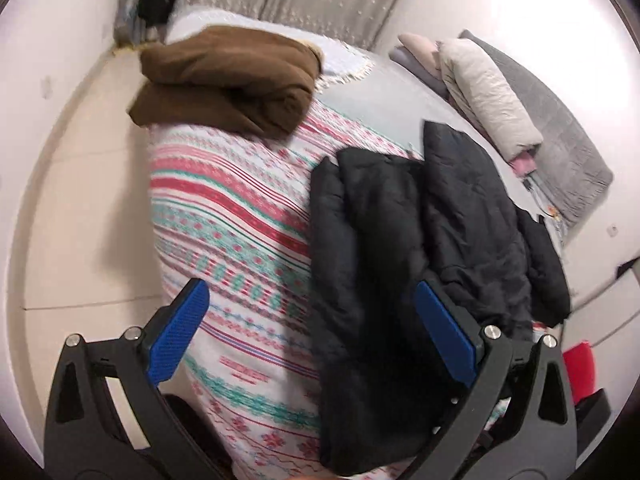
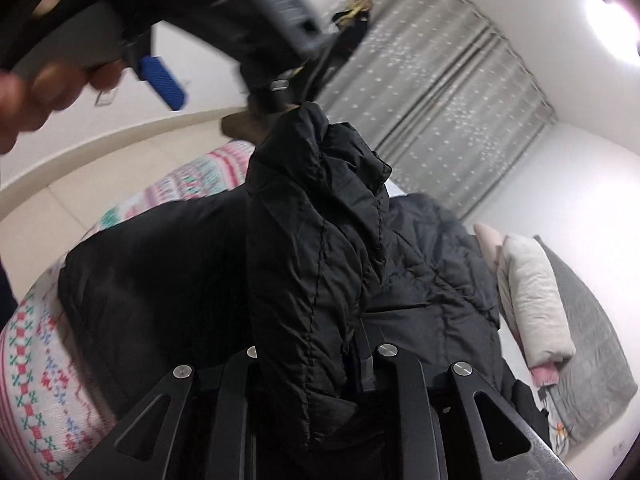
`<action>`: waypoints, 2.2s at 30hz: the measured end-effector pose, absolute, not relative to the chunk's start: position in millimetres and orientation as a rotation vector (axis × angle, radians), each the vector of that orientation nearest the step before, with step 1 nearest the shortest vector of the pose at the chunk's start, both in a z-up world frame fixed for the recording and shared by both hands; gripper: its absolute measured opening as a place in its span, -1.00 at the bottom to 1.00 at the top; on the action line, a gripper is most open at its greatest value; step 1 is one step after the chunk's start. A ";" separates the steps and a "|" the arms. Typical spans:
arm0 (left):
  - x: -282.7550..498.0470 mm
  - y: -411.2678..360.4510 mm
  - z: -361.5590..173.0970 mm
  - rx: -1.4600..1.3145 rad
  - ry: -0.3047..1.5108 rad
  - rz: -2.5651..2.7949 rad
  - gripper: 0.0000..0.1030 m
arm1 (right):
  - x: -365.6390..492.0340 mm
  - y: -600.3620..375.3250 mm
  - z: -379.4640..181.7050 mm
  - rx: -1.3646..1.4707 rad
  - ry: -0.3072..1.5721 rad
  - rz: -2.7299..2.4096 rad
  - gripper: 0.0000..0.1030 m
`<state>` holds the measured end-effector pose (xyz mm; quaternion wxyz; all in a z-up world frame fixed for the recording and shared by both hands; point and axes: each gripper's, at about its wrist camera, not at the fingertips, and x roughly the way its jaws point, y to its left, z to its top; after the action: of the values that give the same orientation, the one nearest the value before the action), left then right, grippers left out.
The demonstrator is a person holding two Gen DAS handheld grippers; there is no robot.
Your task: Fold large clothes
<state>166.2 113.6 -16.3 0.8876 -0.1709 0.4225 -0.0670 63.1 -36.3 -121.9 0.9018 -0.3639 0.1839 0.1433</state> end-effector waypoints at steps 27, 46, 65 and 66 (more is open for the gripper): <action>196.2 84.8 -3.6 -0.488 0.934 -0.366 0.99 | 6.8 -52.6 -97.6 -0.694 0.292 0.513 -0.74; 200.9 31.9 -49.6 -0.115 1.071 -0.262 0.97 | 42.9 -73.8 -107.5 -0.478 0.658 0.767 -0.12; 184.4 47.7 -17.6 -0.131 0.971 -0.255 0.99 | 141.8 -168.6 -120.7 0.047 0.974 0.445 0.04; 182.5 40.5 -7.4 -0.109 0.925 -0.280 0.99 | 142.9 -166.6 -121.6 0.042 0.980 0.444 0.04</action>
<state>182.5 40.5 -7.4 0.8841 -0.0525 0.4444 -0.1345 142.9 -166.6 -121.6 0.8586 0.0200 0.4666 0.2112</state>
